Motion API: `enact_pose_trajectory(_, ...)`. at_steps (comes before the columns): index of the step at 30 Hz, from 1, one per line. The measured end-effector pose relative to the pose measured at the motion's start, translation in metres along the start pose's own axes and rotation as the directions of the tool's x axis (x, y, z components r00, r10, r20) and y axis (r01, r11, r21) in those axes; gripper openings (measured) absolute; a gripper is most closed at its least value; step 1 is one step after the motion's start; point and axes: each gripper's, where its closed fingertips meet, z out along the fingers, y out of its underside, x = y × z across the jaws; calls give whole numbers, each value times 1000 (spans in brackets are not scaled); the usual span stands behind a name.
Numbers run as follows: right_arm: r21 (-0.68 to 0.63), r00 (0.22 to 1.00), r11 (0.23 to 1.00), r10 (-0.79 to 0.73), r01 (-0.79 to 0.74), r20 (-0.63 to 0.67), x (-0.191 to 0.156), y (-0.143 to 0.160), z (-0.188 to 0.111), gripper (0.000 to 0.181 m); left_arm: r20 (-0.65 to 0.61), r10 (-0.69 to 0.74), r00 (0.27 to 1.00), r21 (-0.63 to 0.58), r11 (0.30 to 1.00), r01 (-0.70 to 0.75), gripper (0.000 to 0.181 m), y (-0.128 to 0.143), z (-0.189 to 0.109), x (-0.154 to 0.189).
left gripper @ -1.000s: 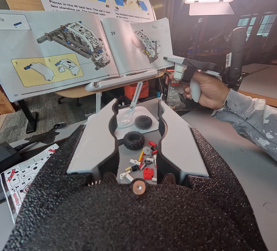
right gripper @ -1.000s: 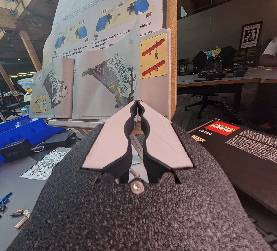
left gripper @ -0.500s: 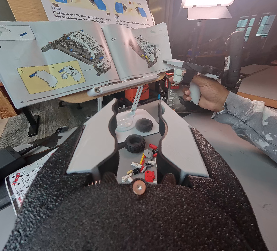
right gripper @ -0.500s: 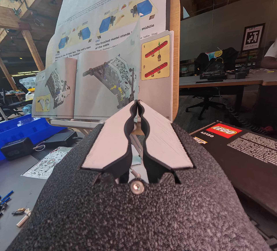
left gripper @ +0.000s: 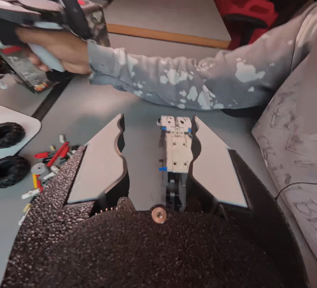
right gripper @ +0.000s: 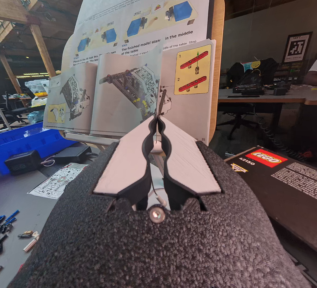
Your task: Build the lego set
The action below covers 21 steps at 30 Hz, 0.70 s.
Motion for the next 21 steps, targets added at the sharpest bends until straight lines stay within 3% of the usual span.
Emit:
enact_pose_trajectory(2,4,1000,1000,5,-5,9,-3,-2,0,0,51,63,997,-169,984,-53,86,38,18,22)
enact_pose_trajectory(5,6,1000,1000,4,-5,25,-9,-4,0,0,165,242,956,-338,925,-176,88,82,39,22)
enact_pose_trajectory(6,5,999,1000,3,-3,33,-13,-5,0,0,188,279,942,-367,909,-196,77,87,44,20)
enact_pose_trajectory(7,3,999,1000,-2,2,42,-16,-5,0,0,188,301,935,-381,900,-213,53,89,47,20)
enact_pose_trajectory(8,-1,999,1000,-11,11,51,-20,-4,0,0,182,302,936,-382,899,-215,47,88,49,21)
enact_pose_trajectory(10,-12,997,999,-31,32,71,-28,-3,0,0,163,191,968,-386,915,-116,47,86,48,17)
enact_pose_trajectory(13,-35,993,998,-52,56,106,-37,2,0,0,59,-123,991,-361,923,136,46,79,46,18)
enact_pose_trajectory(17,-55,990,997,-53,61,131,-44,7,2,0,-68,-480,875,-327,839,435,45,70,44,10)
enact_pose_trajectory(21,-67,990,996,-56,66,132,-45,12,4,0,-154,-635,757,-327,755,568,45,70,47,3)
